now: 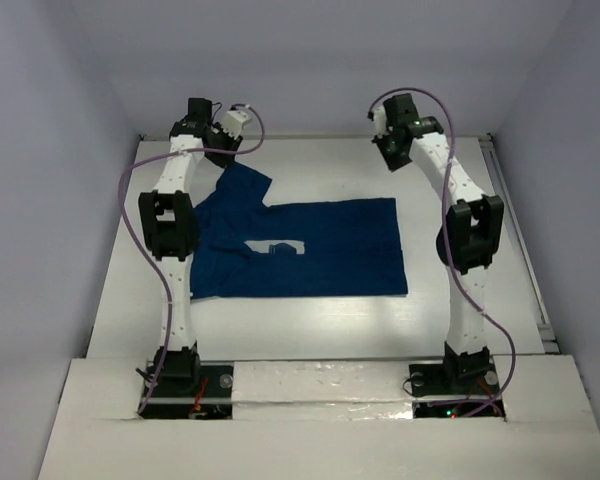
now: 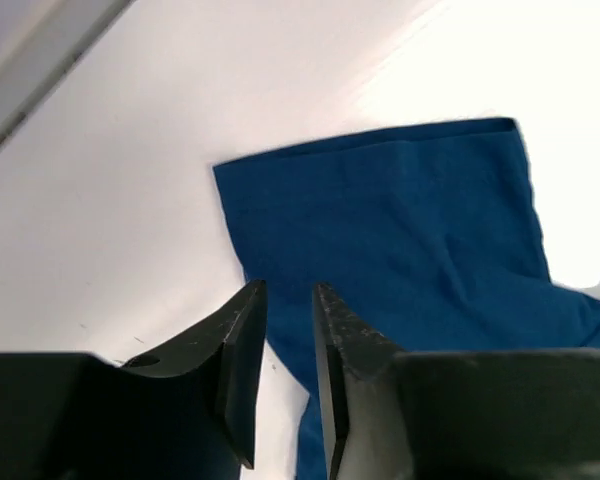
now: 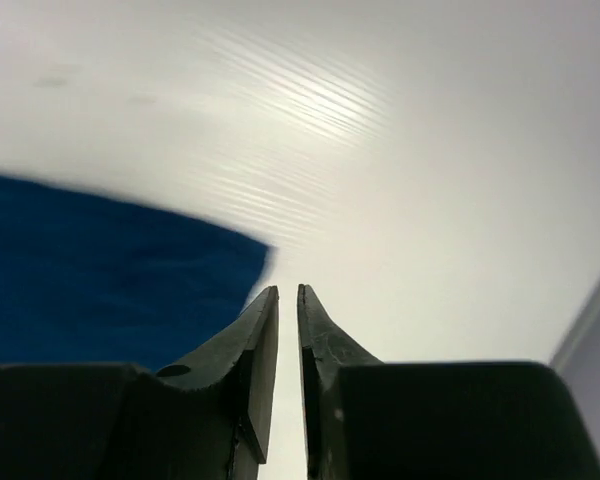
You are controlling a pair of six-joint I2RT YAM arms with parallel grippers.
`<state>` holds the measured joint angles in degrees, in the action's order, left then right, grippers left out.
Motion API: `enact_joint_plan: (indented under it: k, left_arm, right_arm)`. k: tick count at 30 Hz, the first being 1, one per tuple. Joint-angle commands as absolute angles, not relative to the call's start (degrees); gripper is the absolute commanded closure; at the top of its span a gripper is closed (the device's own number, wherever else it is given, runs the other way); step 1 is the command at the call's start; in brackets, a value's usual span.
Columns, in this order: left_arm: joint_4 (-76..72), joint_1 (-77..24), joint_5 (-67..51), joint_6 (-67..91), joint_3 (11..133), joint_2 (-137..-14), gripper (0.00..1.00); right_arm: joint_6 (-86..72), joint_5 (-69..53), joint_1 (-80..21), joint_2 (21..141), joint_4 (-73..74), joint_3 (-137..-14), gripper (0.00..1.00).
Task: Fold and stack the t-shirts
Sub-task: Fold the flattened tshirt in 1/3 of the way
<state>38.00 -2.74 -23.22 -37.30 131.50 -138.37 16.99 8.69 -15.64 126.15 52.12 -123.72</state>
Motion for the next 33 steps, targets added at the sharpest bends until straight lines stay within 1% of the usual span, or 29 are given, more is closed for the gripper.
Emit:
enact_joint_plan:
  k: [1, 3, 4, 6, 7, 11, 12, 13, 18, 19, 20, 23, 24, 26, 33]
  left_arm:
    - [38.77, -2.46, -21.01, -31.03, 136.32, -137.37, 0.77]
    - [36.92, -2.46, -21.53, -30.41, 133.78, -136.59, 0.70]
    - [35.43, -2.46, -21.45, -30.41, 133.07, -135.89, 0.68]
    - [35.07, -2.46, -21.53, -30.32, 132.71, -135.97, 0.62]
    - [35.24, -2.46, -21.45, -30.32, 132.89, -136.23, 0.60]
    - [35.77, -2.46, -22.06, -29.71, 133.59, -136.76, 0.49]
    - [35.86, -2.46, -22.32, -29.79, 133.33, -136.76, 0.47]
    - [35.77, -2.98, -22.32, -29.79, 133.24, -136.58, 0.47]
    - [35.42, -2.99, -22.41, -29.71, 132.28, -136.32, 0.46]
    - [35.42, -3.51, -22.41, -29.62, 132.19, -136.23, 0.41]
    - [35.51, -3.52, -22.50, -29.53, 132.10, -136.14, 0.39]
    - [35.86, -4.04, -22.85, -29.35, 131.75, -135.88, 0.38]
    - [35.69, -4.04, -22.76, -29.27, 131.14, -135.53, 0.38]
    - [35.42, -4.04, -22.50, -29.35, 130.70, -135.09, 0.38]
    - [36.12, -4.04, -23.46, -28.92, 130.26, -134.56, 0.38]
  right_arm:
    - [17.75, 5.28, -13.97, 129.63, 60.11, -128.49, 0.79]
    - [18.98, 3.52, -13.36, 130.34, 60.82, -128.58, 0.76]
    - [19.85, 2.56, -13.36, 131.30, 61.60, -129.19, 0.72]
    - [20.48, 0.71, -12.83, 132.79, 64.06, -131.03, 0.71]
    - [21.26, -2.17, -12.83, 133.32, 64.94, -131.65, 0.69]
    - [22.76, -5.96, -12.83, 134.82, 68.11, -133.24, 0.67]
    - [22.94, -6.32, -12.83, 135.09, 68.46, -133.24, 0.65]
    - [23.03, -6.24, -12.83, 135.44, 68.55, -133.16, 0.62]
    - [22.59, -4.57, -12.83, 136.58, 68.38, -132.80, 0.61]
    - [22.33, -4.05, -12.31, 136.76, 68.29, -132.98, 0.56]
    - [21.63, -1.61, -12.30, 136.84, 67.94, -132.89, 0.54]
    - [21.71, -0.26, -12.30, 137.28, 67.85, -133.24, 0.52]
    - [21.71, 1.56, -12.30, 137.46, 68.20, -133.59, 0.47]
    - [22.32, 4.90, -12.30, 137.99, 67.50, -133.68, 0.46]
    - [25.92, 2.91, -11.78, 141.68, 72.15, -137.72, 0.46]
